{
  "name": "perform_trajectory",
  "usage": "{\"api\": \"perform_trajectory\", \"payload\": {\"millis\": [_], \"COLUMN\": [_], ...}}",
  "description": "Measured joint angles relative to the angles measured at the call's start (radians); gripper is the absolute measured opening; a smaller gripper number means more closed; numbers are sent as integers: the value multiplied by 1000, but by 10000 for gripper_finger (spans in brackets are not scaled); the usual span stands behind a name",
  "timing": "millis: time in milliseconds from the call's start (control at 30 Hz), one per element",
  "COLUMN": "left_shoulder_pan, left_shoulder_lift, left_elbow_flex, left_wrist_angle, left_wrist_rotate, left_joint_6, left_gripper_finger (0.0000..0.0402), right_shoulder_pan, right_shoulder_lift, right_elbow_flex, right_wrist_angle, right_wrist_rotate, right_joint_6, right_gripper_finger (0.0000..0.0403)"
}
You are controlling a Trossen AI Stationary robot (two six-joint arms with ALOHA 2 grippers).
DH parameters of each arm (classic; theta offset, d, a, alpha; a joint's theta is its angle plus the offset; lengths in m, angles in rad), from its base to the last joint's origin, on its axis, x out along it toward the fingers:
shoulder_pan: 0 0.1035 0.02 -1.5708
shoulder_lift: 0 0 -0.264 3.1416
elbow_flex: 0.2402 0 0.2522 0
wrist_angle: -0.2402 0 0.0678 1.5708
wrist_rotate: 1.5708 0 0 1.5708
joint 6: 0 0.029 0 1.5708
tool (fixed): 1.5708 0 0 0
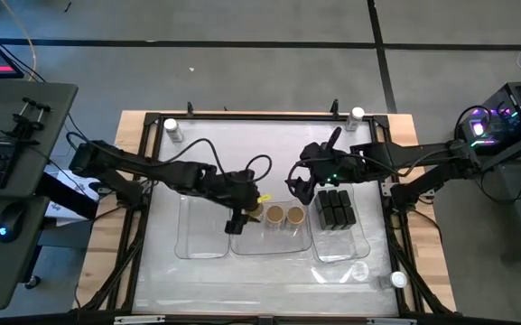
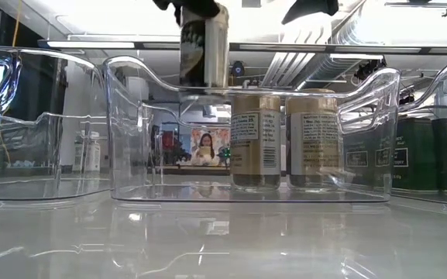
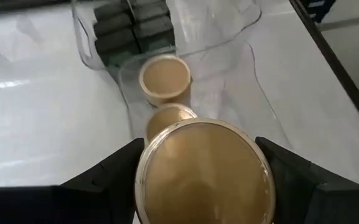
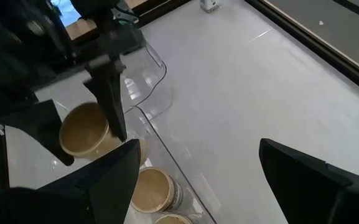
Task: Sort spices by type
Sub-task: Put the golden seasoning bottle into the middle transparent bin aligned with the other golden seasoning bottles
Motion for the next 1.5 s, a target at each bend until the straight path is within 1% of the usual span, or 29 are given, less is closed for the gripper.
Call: {"api": "perform_trajectory", "payload": {"millis": [100, 167, 233, 333, 400, 467, 700, 833, 933, 1100, 1267, 1400, 1500], "left_shoulder_pan": [-18, -30, -40, -41, -36, -24, 6, 5, 6, 5, 4, 6, 7], "left_shoulder_lift": [1, 1, 1, 1, 0, 0, 1, 1, 17, 100, 157, 161, 154], "left_elbow_flex": [-78, -138, -187, -240, -263, -280, -306, -306, -306, -305, -300, -300, -299], "left_wrist_angle": [78, 154, 215, 323, 354, 367, 368, 384, 398, 444, 506, 504, 493], "left_wrist_rotate": [16, 3, -34, -114, -169, -185, -146, -146, -135, -47, -83, -123, -143], "left_joint_6": [-56, -101, -149, -159, -158, -159, -158, -132, -107, -106, -150, -152, -122], "left_gripper_finger": [240, 240, 240, 240, 240, 240, 240, 256, 257, 249, 262, 272, 273], "right_shoulder_pan": [0, 0, 0, 0, 0, 0, 0, -1, -1, -1, -1, -1, -1], "right_shoulder_lift": [0, 0, 0, 0, 0, 0, 0, 0, 0, 0, 0, 0, 0], "right_elbow_flex": [0, 0, 0, 0, 0, 0, 0, 0, 0, 0, 0, 0, 0], "right_wrist_angle": [-11, -19, -24, -24, -24, -24, -23, -19, -20, -20, -20, -19, -19], "right_wrist_rotate": [0, 0, 0, 1, 0, 0, 1, 4, 26, 33, 32, 32, 32], "right_joint_6": [-1, -3, -5, -12, -13, -14, -10, -10, -10, -3, 10, 15, 16], "right_gripper_finger": [322, 322, 322, 322, 322, 322, 322, 322, 322, 322, 322, 322, 322]}}
